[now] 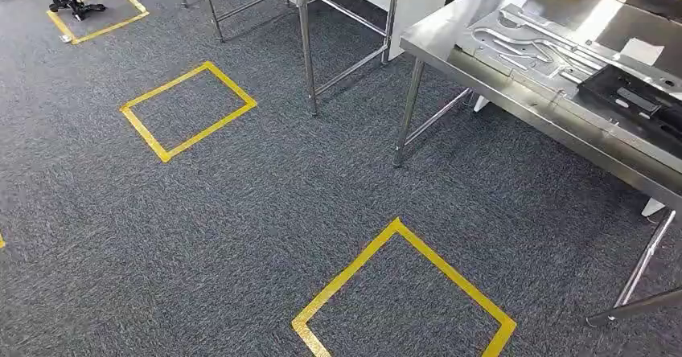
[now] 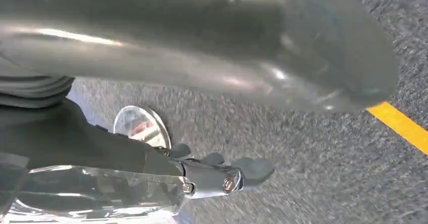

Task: Take the parts from the cabinet and place them on the table.

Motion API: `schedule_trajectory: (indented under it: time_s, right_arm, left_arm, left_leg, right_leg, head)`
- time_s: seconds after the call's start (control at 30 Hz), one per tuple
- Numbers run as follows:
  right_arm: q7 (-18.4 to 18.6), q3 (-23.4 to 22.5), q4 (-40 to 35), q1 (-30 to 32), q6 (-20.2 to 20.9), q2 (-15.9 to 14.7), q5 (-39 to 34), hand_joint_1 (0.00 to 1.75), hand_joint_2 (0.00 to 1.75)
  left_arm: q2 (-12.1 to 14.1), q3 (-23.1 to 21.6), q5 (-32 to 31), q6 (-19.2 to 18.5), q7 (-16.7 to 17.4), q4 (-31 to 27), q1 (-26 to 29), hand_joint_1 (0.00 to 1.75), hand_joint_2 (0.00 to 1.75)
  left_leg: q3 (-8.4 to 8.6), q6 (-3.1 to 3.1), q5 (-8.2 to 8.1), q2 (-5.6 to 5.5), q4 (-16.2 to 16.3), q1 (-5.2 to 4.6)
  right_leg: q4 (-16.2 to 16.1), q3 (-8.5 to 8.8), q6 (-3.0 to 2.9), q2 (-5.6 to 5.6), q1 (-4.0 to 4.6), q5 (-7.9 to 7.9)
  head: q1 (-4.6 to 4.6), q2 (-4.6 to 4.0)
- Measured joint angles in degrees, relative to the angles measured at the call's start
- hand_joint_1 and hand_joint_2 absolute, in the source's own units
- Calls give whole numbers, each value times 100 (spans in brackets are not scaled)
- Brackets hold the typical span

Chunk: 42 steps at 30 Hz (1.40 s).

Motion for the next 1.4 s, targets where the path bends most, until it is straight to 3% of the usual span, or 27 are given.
schedule_trajectory:
  time_s: [0.03, 0.07, 0.1, 0.13, 0.23, 0.27, 0.33, 0.37, 0.4, 0.53, 0.57, 0.63, 0.7, 0.73, 0.8, 0.87, 0.9, 0.93, 1.0, 1.07, 1.13, 1.17, 1.23, 1.27, 1.3, 1.37, 1.4]
  right_arm:
    - [-15, -24, 2, -8, 2, 2, 31, 0, 0]
    - [-33, -50, 9, -29, 7, 7, 72, 0, 0]
    - [-44, -79, 20, -34, 13, 7, 114, 0, 0]
    - [-55, -116, 37, -33, 24, 9, 155, 0, 0]
    - [-94, -203, 90, -52, 42, 9, 267, 0, 0]
    - [-116, -245, 105, -73, 50, 9, 324, 0, 0]
    - [-151, -313, 140, -109, 77, 9, 428, 0, 0]
    - [-162, -343, 153, -121, 79, 9, 466, 0, 0]
    - [-175, -382, 164, -130, 81, 9, 491, 0, 0]
    - [-205, -448, 188, -192, 81, 7, 542, 0, 0]
    - [-208, -450, 190, -207, 85, 7, 561, 0, 0]
    - [-234, -511, 197, -201, 96, 2, 675, 0, 0]
    - [-275, -601, 214, -199, 122, 2, 821, 0, 0]
    - [-310, -640, 229, -202, 138, 2, 892, 0, 0]
    - [-397, -723, 251, -212, 168, 2, 1066, 0, 0]
    - [-489, -803, 273, -224, 201, 2, 1270, 0, 0]
    - [-531, -855, 284, -227, 216, 0, 1377, 0, 0]
    - [-566, -913, 291, -235, 238, -2, 1484, 0, 0]
    - [-630, -994, 299, -273, 271, -2, 1693, 0, 0]
    - [-702, -1082, 306, -323, 280, 0, 1876, 0, 0]
    - [-778, -1202, 332, -357, 286, 7, 2083, 0, 0]
    - [-800, -1261, 343, -356, 293, 7, 2162, 0, 0]
    - [-824, -1377, 369, -375, 310, 7, 2283, 0, 0]
    - [-828, -1425, 380, -395, 330, 7, 2334, 0, 0]
    - [-833, -1469, 385, -411, 352, 7, 2380, 0, 0]
    - [-831, -1569, 387, -446, 418, 7, 2472, 0, 0]
    - [-828, -1613, 387, -462, 453, 7, 2514, 0, 0]
  left_arm:
    - [0, -2, 0, 0, 2, 0, 22, 0, 0]
    - [4, -9, 0, 2, 11, 0, 33, 0, 0]
    - [2, -18, 0, 9, 13, 0, 31, 0, 0]
    - [4, -24, 0, 20, 15, -2, 5, 0, 0]
    - [0, -28, -2, 22, 15, -11, -27, 0, 0]
    - [2, -31, -4, 20, 17, -11, -10, 0, 0]
    - [4, -33, -4, 26, 22, -11, 14, 0, 0]
    - [9, -33, -4, 31, 26, -11, 13, 0, 0]
    - [9, -33, -4, 33, 28, -13, 5, 0, 0]
    - [11, -33, -4, 35, 35, -17, 43, 0, 0]
    - [11, -33, -4, 35, 37, -17, 49, 0, 0]
    - [11, -33, -7, 44, 46, -17, 39, 0, 0]
    - [9, -33, -7, 52, 50, -17, 0, 0, 0]
    - [9, -33, -7, 55, 52, -20, 4, 0, 0]
    - [9, -35, -9, 63, 52, -18, 21, 0, 0]
    - [9, -35, -18, 77, 52, -17, 14, 0, 0]
    - [4, -35, -22, 87, 48, -20, 14, 0, 0]
    - [-2, -35, -28, 96, 46, -24, -10, 0, 0]
    - [0, -37, -44, 113, 33, -28, -5, 0, 0]
    - [0, -39, -52, 142, 28, -28, 29, 0, 0]
    - [7, -42, -63, 181, 26, -28, 17, 0, 0]
    - [13, -42, -61, 219, 28, -28, -14, 0, 0]
    - [13, -42, -61, 267, 33, -35, -48, 0, 0]
    - [9, -44, -65, 280, 37, -37, -36, 0, 0]
    - [9, -44, -68, 297, 50, -37, -22, 0, 0]
    - [20, -57, -68, 360, 81, -37, -1, 0, 0]
    - [22, -68, -70, 380, 92, -37, -5, 0, 0]
  left_leg:
    - [-5, -48, 19, -63, -12, 5]
    - [1, -49, -18, 48, 70, 16]
    - [-81, -71, -140, 421, 241, -8]
    - [-265, -107, -379, 605, 595, -7]
    - [-821, -190, -850, 712, 1741, 31]
    - [-812, -206, -770, 729, 1738, 41]
    - [-392, -208, -317, 795, 952, 44]
    - [-93, -199, -92, 912, 420, 42]
    - [66, -157, -93, 1160, 64, 26]
    - [14, -8, -60, 954, 77, -38]
    - [63, 50, -20, 895, 1, 15]
    - [61, 133, 25, 810, -26, 15]
    - [23, 154, 39, 677, -25, 1]
    - [14, 157, 41, 608, -22, -6]
    - [26, 156, 41, 455, -14, -10]
    - [54, 145, 38, 286, -4, -12]
    - [41, 134, 38, 221, -3, -4]
    - [17, 80, 27, 166, 49, -44]
    - [-42, -11, 62, 19, 13, 7]
    - [-58, -107, 90, -115, -18, 20]
    - [-204, -94, -172, 442, 364, 4]
    - [-396, -119, -402, 585, 751, 6]
    - [-792, -166, -775, 695, 1601, 29]
    - [-874, -183, -796, 715, 1795, 39]
    - [-805, -194, -678, 733, 1687, 44]
    - [-263, -194, -187, 833, 716, 46]
    - [55, -179, -2, 1047, 171, 38]
  right_leg:
    - [-27, 16, -34, -62, -2, 22]
    - [-110, 43, -92, -162, -63, 67]
    - [-137, 68, -118, -233, -51, 68]
    - [-136, 79, -155, -337, -47, 60]
    - [-122, 73, -175, -615, -20, 28]
    - [-114, 78, -163, -692, -17, 10]
    - [-87, 106, -130, -840, -27, -36]
    - [-73, 135, -109, -908, -29, -64]
    - [-65, 162, -74, -978, -12, -94]
    - [-94, 219, 47, -1134, 15, -114]
    - [-76, 233, 101, -1109, 7, -157]
    - [358, 52, 128, -557, -36, -487]
    - [1311, -426, 124, -444, -33, -945]
    - [1649, -612, 123, -438, -33, -1030]
    - [1558, -622, 108, -432, -34, -762]
    - [598, -201, 68, -326, -35, -164]
    - [158, -11, 36, -30, -36, 25]
    - [-13, 27, 10, 220, -50, -36]
    - [0, 21, -2, 44, -7, -31]
    - [-70, 58, -86, -88, -16, 12]
    - [-157, 97, -180, -270, -33, 54]
    - [-154, 96, -189, -373, -20, 52]
    - [-150, 96, -211, -577, 5, 30]
    - [-145, 97, -207, -662, 13, 21]
    - [-139, 103, -200, -735, 15, 10]
    - [-114, 130, -163, -883, 5, -35]
    - [-92, 153, -134, -952, 7, -65]
  head:
    - [4, -2]
    - [-8, 0]
    - [-18, -2]
    - [-61, -2]
    - [-61, -2]
    - [-59, -2]
    - [-63, -2]
    - [-61, -2]
    - [-59, -2]
    - [-46, -2]
    - [-50, 0]
    - [-17, 0]
    - [-13, -2]
    - [-15, 0]
    - [-13, -2]
    - [-13, -2]
    - [-9, -2]
    - [-24, -2]
    - [-20, -2]
    - [-22, 0]
    - [-48, -2]
    - [-72, -2]
    - [-65, -2]
    - [-70, 0]
    - [-68, -2]
    - [-70, -2]
    - [-74, -2]
